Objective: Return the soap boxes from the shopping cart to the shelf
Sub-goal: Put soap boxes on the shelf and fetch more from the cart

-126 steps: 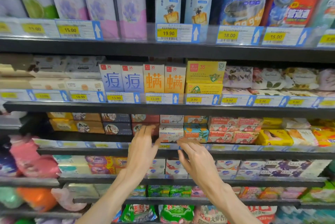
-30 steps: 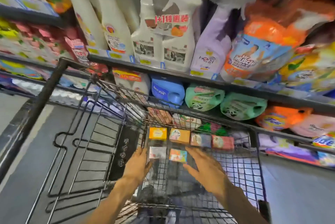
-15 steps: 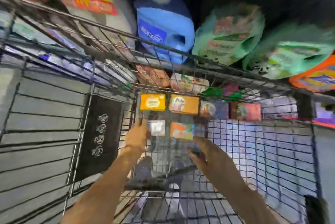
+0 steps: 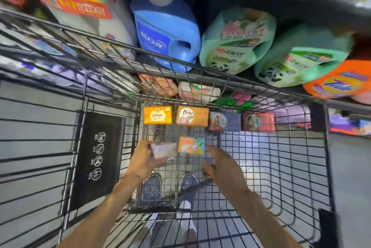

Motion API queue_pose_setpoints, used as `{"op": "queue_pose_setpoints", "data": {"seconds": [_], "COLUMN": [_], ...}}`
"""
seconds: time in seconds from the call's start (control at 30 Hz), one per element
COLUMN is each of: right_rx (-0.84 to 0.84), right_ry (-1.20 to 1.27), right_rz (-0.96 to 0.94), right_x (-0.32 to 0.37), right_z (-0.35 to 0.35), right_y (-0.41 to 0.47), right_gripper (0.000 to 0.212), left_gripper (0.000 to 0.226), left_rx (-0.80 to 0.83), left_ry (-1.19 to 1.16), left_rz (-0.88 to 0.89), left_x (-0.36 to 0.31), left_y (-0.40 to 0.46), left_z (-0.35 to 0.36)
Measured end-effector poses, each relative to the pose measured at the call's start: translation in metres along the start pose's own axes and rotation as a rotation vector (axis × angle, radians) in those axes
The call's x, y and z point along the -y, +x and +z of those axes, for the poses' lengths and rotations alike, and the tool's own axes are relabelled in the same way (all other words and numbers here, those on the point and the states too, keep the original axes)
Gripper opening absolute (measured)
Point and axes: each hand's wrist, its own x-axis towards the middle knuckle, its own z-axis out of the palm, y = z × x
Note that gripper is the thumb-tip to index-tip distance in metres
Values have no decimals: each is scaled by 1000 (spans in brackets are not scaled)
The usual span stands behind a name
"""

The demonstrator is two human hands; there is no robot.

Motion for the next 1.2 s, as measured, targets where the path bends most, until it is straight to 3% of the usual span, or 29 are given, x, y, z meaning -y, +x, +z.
{"op": "queue_pose_setpoints", "data": {"seconds": [0.07, 0.17, 0.4, 0.63, 0.97, 1.07, 1.2], "right_rx": [6, -4, 106, 46, -4, -60, -201], "right_ry": [126, 99, 112, 332, 540, 577, 719], "right_rz": [65, 83, 204, 251, 252, 248, 230], "right_x": [3, 5, 11, 4, -12, -13, -7], "right_z": [1, 13, 52, 62, 25, -12, -79], "right_y": [7, 27, 72, 71, 42, 18, -31], "right_gripper": [44, 46, 83, 86, 41, 40, 33], "left_gripper": [80, 60, 55, 61, 56, 58, 35], "left_rx": [32, -4, -73, -96, -90, -51, 40], "left_ry": [-71, -133, -164, -128, -209, -238, -203], "left_rz": [-19, -31, 18, -8, 32, 92, 220], "left_x": [8, 6, 22, 22, -7, -33, -90], "left_y": [1, -14, -32, -40, -57, -73, -100], "left_z": [0, -1, -7, -15, -28, -42, -69]}}
